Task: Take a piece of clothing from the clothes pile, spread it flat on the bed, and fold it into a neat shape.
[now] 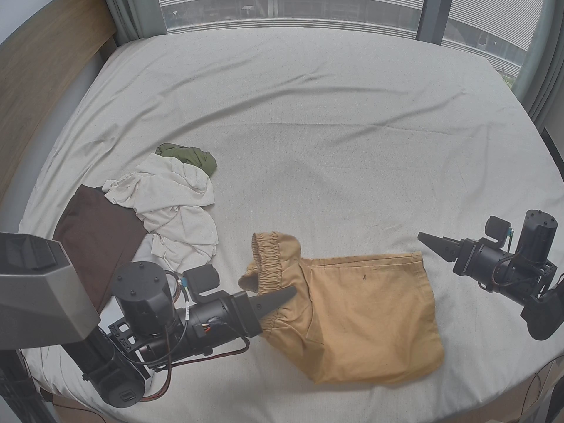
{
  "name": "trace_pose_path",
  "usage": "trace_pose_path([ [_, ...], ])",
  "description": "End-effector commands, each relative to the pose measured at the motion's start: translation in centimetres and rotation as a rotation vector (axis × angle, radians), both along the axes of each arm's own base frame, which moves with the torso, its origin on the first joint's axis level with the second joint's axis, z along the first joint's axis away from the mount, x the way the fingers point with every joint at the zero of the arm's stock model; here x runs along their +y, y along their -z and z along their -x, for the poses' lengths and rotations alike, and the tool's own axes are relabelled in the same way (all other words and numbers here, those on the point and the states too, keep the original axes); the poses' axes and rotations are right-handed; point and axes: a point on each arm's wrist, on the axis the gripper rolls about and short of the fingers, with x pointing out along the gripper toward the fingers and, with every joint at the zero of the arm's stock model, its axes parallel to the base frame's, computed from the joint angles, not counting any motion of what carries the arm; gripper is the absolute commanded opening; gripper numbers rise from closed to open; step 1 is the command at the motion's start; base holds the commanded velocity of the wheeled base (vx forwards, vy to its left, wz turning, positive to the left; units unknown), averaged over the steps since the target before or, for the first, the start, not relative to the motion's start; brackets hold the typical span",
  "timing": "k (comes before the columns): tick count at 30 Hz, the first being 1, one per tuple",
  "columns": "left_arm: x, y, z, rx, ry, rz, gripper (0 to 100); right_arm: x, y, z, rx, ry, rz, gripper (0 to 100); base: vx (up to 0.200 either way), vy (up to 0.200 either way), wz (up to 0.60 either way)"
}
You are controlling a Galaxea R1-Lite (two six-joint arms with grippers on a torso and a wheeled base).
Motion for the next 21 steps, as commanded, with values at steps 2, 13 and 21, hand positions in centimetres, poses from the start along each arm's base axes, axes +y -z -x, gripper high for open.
trace_pose_path([
  [2, -1.9, -0.4, 0.1, -0.024, 0.052, 0.021, 0, -0.1, -0.2, 0.0, -0.011, 0.003, -0.001, 100, 0.0, 0.0, 0.0],
  [13, -5.0, -0.7, 0.3, -0.004, 0.124, 0.006, 0, -0.3, -0.5, -0.1, -0.023, 0.014, -0.002, 100, 0.0, 0.0, 0.0],
  [21, -6.7, 0.4, 0.2, 0.01, 0.158, -0.008, 0, -1.9, -1.0, -0.7, -0.045, 0.078, -0.003, 100, 0.0, 0.0, 0.0],
])
